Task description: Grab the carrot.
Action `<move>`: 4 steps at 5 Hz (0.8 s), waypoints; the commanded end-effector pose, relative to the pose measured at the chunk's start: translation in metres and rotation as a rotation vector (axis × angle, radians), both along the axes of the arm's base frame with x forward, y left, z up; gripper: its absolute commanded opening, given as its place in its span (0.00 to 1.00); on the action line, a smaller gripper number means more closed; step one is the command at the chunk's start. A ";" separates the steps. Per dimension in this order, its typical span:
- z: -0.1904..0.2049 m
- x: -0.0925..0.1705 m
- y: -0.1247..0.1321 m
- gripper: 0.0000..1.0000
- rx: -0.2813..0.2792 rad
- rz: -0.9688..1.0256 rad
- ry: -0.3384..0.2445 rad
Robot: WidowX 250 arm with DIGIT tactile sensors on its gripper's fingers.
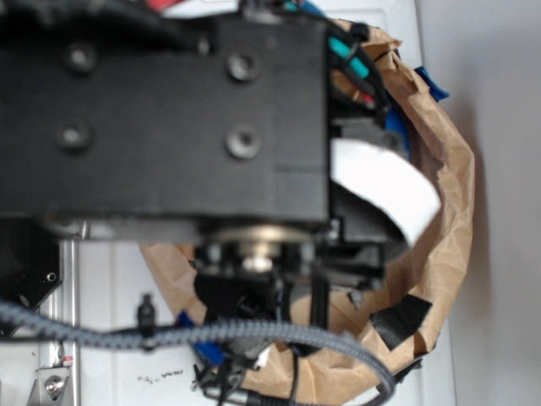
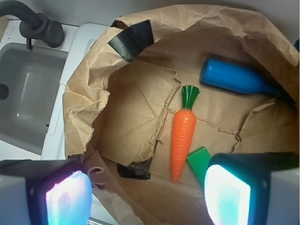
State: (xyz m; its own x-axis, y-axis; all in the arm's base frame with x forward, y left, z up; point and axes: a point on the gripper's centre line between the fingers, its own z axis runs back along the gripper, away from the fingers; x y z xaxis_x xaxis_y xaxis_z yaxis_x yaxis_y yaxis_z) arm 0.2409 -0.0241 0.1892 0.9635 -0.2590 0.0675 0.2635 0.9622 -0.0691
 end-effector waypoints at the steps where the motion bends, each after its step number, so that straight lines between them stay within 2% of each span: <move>1: 0.013 0.003 -0.001 1.00 -0.003 0.003 -0.048; 3: -0.069 0.010 0.016 1.00 0.104 0.015 -0.046; 4: -0.095 0.016 0.031 1.00 0.119 0.019 -0.087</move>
State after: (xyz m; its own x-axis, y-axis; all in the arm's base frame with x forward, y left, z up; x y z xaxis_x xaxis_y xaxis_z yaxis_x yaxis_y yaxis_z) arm 0.2534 0.0054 0.0866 0.9620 -0.2577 0.0909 0.2538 0.9659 0.0520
